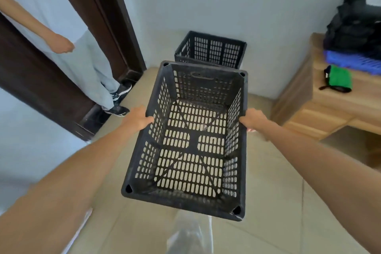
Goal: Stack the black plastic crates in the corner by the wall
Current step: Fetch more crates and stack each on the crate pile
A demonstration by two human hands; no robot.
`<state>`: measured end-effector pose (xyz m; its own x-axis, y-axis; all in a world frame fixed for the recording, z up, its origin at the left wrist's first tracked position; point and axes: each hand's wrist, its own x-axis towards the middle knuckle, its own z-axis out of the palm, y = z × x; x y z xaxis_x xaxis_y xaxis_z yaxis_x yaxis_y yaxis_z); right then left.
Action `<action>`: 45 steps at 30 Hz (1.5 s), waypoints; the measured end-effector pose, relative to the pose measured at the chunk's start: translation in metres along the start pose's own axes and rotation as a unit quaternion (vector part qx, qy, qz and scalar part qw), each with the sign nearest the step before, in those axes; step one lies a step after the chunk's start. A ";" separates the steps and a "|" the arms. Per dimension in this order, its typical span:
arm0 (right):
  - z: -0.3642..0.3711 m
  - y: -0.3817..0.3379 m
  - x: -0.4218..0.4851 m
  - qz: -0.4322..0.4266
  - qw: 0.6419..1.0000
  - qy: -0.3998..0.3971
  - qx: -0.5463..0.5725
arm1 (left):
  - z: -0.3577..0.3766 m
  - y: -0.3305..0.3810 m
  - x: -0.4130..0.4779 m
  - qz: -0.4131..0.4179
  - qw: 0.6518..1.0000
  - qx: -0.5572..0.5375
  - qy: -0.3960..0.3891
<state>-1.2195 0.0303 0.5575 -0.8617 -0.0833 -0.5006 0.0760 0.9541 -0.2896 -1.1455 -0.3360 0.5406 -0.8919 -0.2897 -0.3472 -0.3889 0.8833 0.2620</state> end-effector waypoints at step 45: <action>-0.333 -0.187 0.677 -0.047 0.995 0.066 0.052 | -0.231 0.179 0.665 -0.042 0.994 0.011 -0.105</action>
<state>-1.9845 -0.1093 0.5444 -0.9253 -0.1252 -0.3580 0.0378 0.9088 -0.4154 -1.8617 -0.4561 0.5643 -0.7882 -0.2811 -0.5475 -0.4524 0.8678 0.2057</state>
